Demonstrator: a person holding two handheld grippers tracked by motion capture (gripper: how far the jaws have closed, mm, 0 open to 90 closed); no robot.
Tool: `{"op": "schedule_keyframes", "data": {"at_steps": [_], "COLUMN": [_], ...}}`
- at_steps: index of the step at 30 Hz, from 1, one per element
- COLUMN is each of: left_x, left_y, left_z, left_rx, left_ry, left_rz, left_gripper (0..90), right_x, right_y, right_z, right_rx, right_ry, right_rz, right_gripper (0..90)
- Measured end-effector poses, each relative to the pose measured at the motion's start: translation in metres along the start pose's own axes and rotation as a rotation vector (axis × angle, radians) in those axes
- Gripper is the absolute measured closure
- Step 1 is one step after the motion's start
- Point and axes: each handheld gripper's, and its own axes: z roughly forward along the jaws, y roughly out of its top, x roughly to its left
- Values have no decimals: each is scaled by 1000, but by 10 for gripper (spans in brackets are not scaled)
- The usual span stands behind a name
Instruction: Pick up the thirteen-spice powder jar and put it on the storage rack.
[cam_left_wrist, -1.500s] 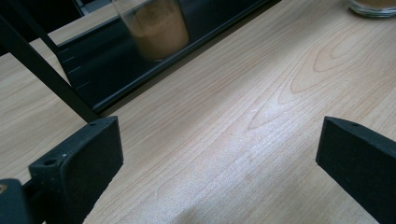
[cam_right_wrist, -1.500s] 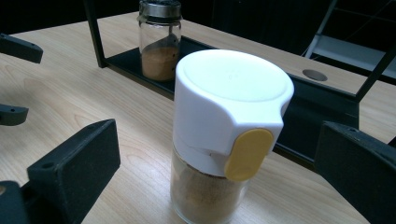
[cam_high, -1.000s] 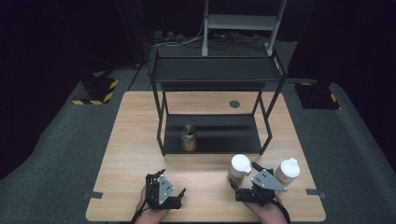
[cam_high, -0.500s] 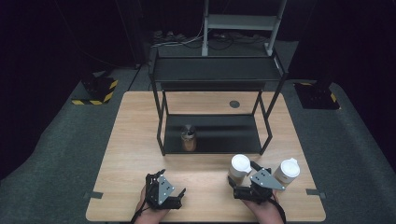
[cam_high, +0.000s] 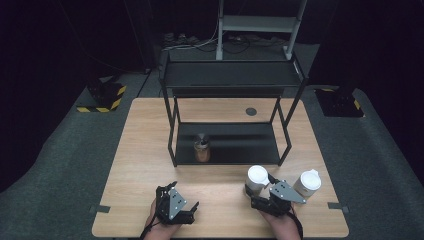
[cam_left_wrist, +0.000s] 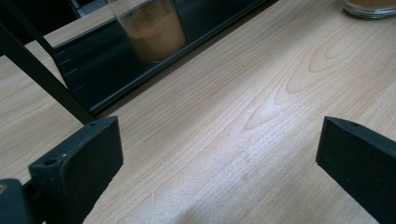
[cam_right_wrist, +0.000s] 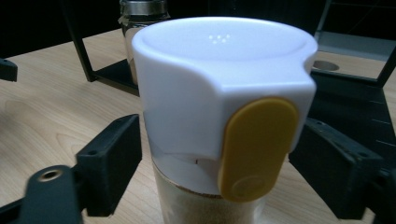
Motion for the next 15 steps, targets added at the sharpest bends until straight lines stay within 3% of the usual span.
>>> {"op": "schedule_keyframes", "data": {"at_steps": [7,15], "left_x": [0,0], "left_y": [0,0], "left_z": [0,0], "left_rx": [-1,-1], "left_ry": [2,0], "left_rz": [4,3], "left_gripper": [7,8], "right_x": [-6,-6], "right_y": [-6,-10], "right_z": [0,0], "right_rx": [-14,-29], "right_ry": [24,26], "right_rz": [10,1], "right_gripper": [290,294]}}
